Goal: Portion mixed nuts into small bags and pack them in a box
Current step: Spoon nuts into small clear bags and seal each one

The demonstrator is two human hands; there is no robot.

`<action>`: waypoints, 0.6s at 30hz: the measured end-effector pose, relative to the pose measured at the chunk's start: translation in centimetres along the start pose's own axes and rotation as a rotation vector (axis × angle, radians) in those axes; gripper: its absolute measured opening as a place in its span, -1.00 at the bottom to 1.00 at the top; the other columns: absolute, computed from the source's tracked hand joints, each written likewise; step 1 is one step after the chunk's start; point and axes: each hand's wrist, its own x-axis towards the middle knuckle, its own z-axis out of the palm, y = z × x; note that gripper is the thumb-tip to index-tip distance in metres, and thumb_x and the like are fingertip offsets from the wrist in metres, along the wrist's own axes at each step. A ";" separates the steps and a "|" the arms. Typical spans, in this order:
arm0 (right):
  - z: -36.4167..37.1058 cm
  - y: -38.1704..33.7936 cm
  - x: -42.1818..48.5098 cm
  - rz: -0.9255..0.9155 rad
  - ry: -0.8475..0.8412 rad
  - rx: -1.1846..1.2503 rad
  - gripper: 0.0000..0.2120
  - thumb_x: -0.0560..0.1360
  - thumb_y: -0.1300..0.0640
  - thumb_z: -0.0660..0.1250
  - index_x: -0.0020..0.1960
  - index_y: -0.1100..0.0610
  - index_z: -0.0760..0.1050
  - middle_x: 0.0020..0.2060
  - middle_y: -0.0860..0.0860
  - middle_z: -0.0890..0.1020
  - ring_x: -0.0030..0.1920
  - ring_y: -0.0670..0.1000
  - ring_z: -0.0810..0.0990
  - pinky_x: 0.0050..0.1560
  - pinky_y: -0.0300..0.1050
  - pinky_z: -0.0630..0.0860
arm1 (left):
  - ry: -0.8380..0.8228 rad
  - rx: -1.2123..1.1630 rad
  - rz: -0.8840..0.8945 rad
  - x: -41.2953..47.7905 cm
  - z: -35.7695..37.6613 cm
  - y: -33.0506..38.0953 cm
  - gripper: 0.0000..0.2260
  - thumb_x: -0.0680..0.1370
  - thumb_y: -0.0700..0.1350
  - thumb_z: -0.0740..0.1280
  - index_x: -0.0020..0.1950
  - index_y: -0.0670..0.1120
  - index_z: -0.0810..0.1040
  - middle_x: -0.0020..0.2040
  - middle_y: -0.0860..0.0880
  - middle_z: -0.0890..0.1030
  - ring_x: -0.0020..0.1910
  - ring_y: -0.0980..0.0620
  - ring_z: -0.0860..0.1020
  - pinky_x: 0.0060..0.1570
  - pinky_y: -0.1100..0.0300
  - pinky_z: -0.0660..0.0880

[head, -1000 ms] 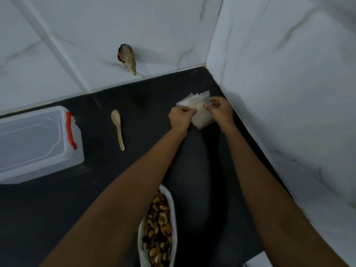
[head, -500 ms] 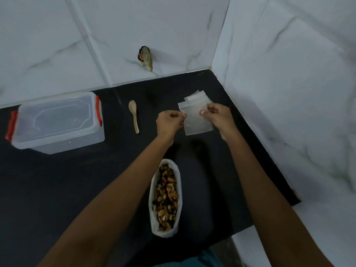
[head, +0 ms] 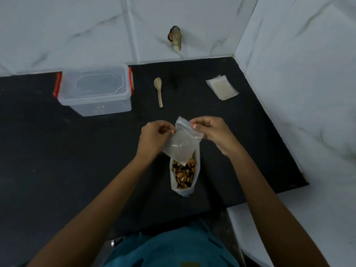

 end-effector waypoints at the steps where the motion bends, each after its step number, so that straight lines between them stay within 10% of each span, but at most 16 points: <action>1: 0.7 -0.1 -0.4 0.014 -0.039 -0.041 -0.85 0.48 0.23 0.32 0.03 0.12 0.57 -0.05 0.03 0.63 -0.01 -0.04 0.60 0.00 -0.17 0.54 | 0.007 0.026 0.006 -0.6 -0.5 -0.5 -0.90 0.52 -0.20 0.31 -0.03 -0.02 0.56 -0.07 0.13 0.54 -0.08 0.24 0.50 -0.10 0.38 0.42; 18: 10.9 -0.5 -4.2 0.103 -0.052 -0.051 -0.96 0.45 0.19 0.37 -0.11 0.08 0.55 -0.21 -0.09 0.60 -0.16 -0.17 0.56 -0.26 -0.42 0.46 | 0.154 -0.287 -0.136 -6.6 -3.5 -3.8 -0.92 0.50 -0.10 0.35 -0.05 -0.08 0.52 -0.10 -0.06 0.61 -0.12 0.05 0.62 -0.07 0.19 0.58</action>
